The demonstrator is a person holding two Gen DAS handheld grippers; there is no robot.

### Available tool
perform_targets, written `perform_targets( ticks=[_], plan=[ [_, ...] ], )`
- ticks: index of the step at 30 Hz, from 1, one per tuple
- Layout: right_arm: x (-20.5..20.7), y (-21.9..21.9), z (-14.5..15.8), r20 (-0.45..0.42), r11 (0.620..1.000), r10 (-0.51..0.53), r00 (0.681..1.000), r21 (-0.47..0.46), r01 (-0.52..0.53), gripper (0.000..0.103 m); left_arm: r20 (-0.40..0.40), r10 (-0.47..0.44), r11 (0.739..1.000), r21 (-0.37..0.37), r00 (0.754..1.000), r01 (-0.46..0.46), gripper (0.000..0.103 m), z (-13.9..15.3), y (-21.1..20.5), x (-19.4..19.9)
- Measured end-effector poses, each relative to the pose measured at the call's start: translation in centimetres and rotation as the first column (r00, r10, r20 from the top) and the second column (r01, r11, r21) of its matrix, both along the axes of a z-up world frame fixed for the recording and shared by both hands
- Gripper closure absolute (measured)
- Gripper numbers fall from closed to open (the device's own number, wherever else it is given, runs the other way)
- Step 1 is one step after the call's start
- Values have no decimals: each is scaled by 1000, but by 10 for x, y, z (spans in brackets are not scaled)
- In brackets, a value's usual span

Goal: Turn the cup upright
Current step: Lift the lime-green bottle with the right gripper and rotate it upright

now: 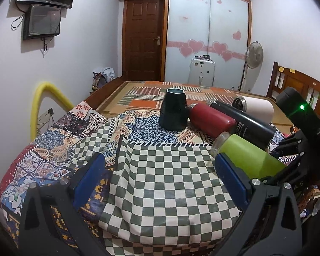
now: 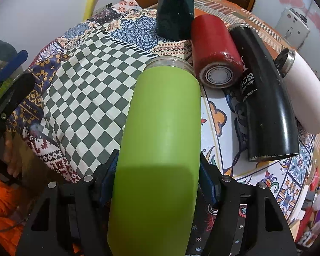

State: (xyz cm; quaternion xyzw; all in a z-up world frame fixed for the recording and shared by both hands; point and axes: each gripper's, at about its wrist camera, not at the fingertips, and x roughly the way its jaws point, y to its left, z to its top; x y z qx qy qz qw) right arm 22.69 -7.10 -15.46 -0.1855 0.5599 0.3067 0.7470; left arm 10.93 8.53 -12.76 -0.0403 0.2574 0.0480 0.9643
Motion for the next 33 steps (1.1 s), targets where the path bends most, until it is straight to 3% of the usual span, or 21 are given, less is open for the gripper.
perform_targets(
  ticks=[8,12,17,21,25,29,31,33],
  plan=[
    [2,-4,10,-33,1000,14,999,-4,-14,36,-34,-21,1000,-20,999,21,0,0,-5,8],
    [-8,-23,31,30,999,-8,1000,51,6,27,-62,-56,997,-46,996,54,0,5,-15,16],
    [-19,-61,53,138,990,-96,986,113,80,27,-101,-133,989,-78,986,126,0,17,-44,29],
    [-28,-96,67,265,977,-187,946,149,152,27,-192,-191,976,-139,963,166,0,17,-68,49],
    [-35,-122,74,312,962,-246,918,197,191,26,-317,-241,965,-181,917,191,0,8,-90,74],
    [-39,-139,72,360,951,-282,889,226,210,26,-415,-257,965,-162,873,207,0,-2,-112,92],
    [-36,-145,71,371,947,-293,881,237,216,26,-461,-259,965,-165,849,205,12,-8,-119,101],
    [-40,-153,69,382,943,-306,872,250,222,26,-498,-247,968,-165,831,189,13,-13,-121,109]
  ],
)
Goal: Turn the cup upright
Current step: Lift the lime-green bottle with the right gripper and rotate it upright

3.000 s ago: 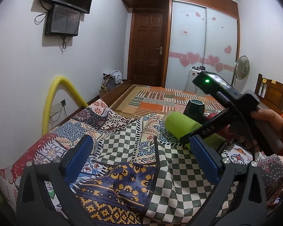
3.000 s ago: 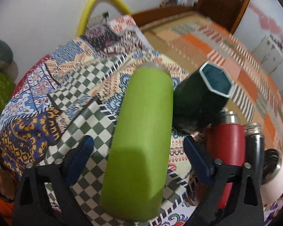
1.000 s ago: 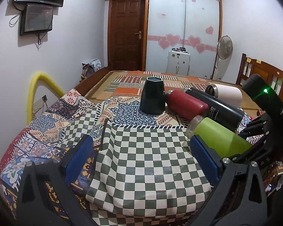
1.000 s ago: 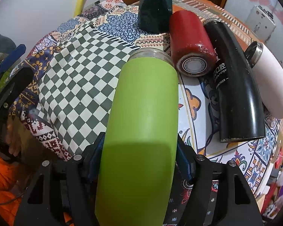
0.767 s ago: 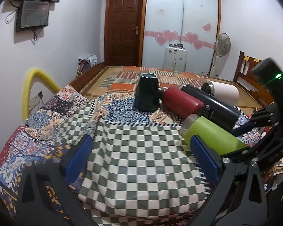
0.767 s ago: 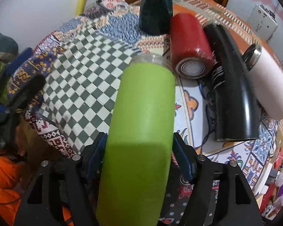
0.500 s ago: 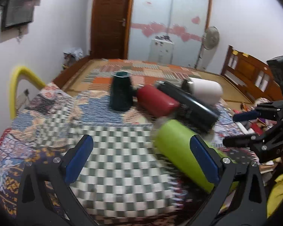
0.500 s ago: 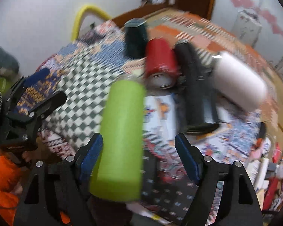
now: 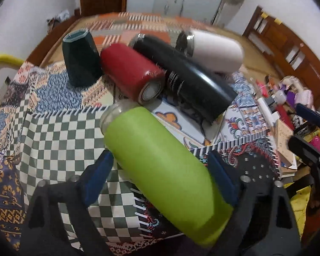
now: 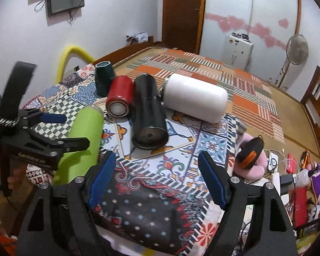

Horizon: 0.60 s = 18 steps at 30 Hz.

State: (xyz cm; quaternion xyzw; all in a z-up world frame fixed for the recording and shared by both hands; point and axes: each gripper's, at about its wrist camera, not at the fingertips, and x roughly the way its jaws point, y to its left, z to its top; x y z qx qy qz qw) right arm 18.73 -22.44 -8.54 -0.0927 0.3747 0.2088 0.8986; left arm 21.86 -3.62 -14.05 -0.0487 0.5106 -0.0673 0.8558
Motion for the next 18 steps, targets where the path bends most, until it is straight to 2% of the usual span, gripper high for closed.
perform_targets(
  ticks=[6,10,12,18],
  plan=[
    [-4,-13,-2,48,1000,-8,999,14,8,26,-53,5,1000,8,999,-5,12,-5,-2,14],
    [-4,-18,-4,58,1000,-6,998,27,5,26,-182,38,993,-101,983,-57,11,-20,7,31],
    [-4,-19,-4,60,999,-8,998,32,6,26,-221,40,988,-136,975,-71,13,-28,9,38],
    [-4,-24,-8,61,999,-9,998,32,7,26,-203,64,986,-136,977,-93,16,-31,5,42]
  ],
)
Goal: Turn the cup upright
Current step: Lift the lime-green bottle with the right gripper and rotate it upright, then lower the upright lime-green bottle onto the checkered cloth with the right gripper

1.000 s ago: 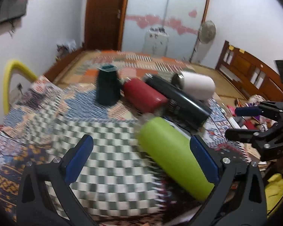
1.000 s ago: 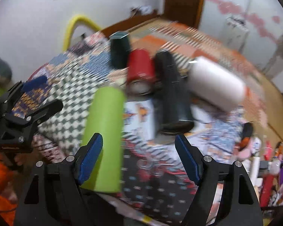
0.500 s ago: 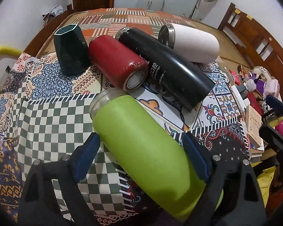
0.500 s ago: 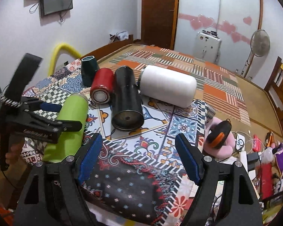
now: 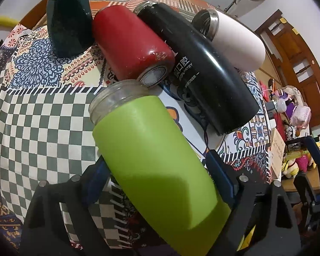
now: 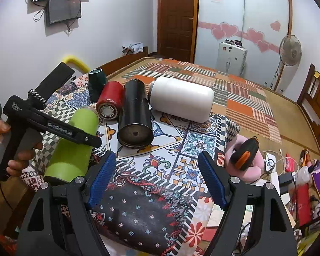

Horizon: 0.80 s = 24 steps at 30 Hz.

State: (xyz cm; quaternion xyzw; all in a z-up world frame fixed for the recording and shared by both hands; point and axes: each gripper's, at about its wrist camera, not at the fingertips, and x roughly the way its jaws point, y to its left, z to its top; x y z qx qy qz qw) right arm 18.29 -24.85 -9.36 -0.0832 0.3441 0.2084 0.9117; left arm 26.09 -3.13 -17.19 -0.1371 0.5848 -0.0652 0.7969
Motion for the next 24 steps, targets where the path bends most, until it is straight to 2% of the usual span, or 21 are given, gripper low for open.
perform_targets(
  ticks=[2,4,7,9,16,24],
  plan=[
    [0,0,-1,2,1000,-2,1000,-8,2,26,4,5,1000,-5,1000,-5,18,1,1,-2],
    [0,-1,-2,0,1000,-3,1000,-7,3,26,22,-3,1000,3,1000,3,26,5,4,-7],
    [1,-3,-3,-4,1000,-6,1000,1,6,26,73,-38,999,39,997,35,35,16,2,-17],
    [3,-4,-2,-7,1000,-8,1000,14,8,26,100,-74,996,51,992,69,38,24,3,-23],
    [4,-2,2,0,998,-10,1000,56,10,26,156,-117,992,63,981,108,40,50,12,-40],
    [3,-1,12,19,997,-12,1000,82,10,26,338,-159,985,119,928,126,40,105,19,-79]
  ],
)
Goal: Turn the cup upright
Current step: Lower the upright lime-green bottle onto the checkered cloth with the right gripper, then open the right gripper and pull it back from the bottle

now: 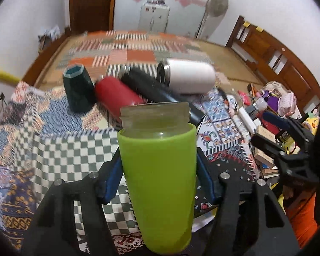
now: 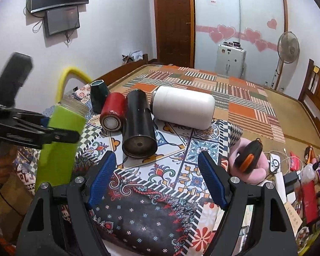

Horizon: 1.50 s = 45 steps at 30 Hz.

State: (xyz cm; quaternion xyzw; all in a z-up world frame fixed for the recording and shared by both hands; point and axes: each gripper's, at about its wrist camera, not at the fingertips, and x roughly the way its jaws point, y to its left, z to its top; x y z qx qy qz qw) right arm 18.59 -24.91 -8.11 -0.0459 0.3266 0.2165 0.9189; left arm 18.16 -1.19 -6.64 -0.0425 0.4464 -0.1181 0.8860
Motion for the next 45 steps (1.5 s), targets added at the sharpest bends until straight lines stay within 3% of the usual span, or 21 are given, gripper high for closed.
perform_targets(
  ticks=[3,11,23,26,40,45],
  plan=[
    [-1,2,3,9,1000,4,1000,8,-4,26,68,-4,1000,19,998,3,41,14,-1,-12],
    [-2,11,11,42,999,13,999,35,-14,26,157,16,999,43,988,-23,41,26,-5,-9],
    [2,20,18,64,997,21,998,77,-26,26,162,-43,992,125,986,23,41,15,-22,11],
    [2,22,17,64,997,23,998,75,-28,26,144,-43,992,123,989,26,41,8,-23,13],
    [-1,23,19,67,995,18,998,93,-24,25,201,-37,991,132,979,11,41,7,-28,17],
    [-4,22,21,74,994,10,997,110,-19,22,254,-37,990,140,967,1,29,15,-28,4]
  ],
)
